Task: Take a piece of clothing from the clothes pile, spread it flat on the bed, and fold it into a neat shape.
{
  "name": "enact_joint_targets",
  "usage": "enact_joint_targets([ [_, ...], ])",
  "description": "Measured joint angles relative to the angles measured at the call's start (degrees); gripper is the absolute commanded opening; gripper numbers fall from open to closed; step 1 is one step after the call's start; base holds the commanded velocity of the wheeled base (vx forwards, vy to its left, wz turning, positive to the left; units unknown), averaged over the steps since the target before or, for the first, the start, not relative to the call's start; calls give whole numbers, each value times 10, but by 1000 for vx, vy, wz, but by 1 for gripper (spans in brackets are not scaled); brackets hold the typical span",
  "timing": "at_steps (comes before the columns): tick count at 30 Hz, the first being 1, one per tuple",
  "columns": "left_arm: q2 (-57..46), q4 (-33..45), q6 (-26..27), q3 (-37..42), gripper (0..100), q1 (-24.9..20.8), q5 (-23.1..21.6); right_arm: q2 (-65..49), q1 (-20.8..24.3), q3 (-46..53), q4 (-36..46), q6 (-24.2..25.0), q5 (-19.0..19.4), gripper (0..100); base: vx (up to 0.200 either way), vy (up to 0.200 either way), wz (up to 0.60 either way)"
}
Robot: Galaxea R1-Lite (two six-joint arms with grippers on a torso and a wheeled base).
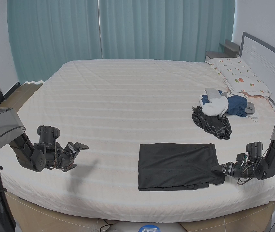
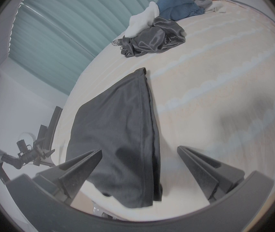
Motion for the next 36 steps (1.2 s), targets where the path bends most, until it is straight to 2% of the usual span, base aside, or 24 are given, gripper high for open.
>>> enact_joint_targets([
  [1,0,0,0,0,100,0,0,-4,-2,9,0,-4,2,100,0,0,0],
  [2,0,0,0,0,100,0,0,-9,-3,20,0,-9,4,0,0,0,0],
  [6,0,0,0,0,100,0,0,-16,-8,40,0,-36,6,0,0,0,0],
  [13,0,0,0,0,100,0,0,-22,-25,63,-1,-54,9,0,0,0,0],
  [18,0,0,0,-1,100,0,0,-28,-39,84,-2,-73,38,0,0,0,0],
  [19,0,0,0,-1,100,0,0,-30,-42,87,-2,-76,41,100,0,0,0],
  [29,0,0,0,0,100,0,0,-41,-60,92,-4,-69,49,100,0,0,0],
  [32,0,0,0,0,100,0,0,-50,-59,90,-5,-33,60,100,0,0,0],
  [36,0,0,0,0,100,0,0,-56,-49,86,-24,48,65,100,-100,0,0],
])
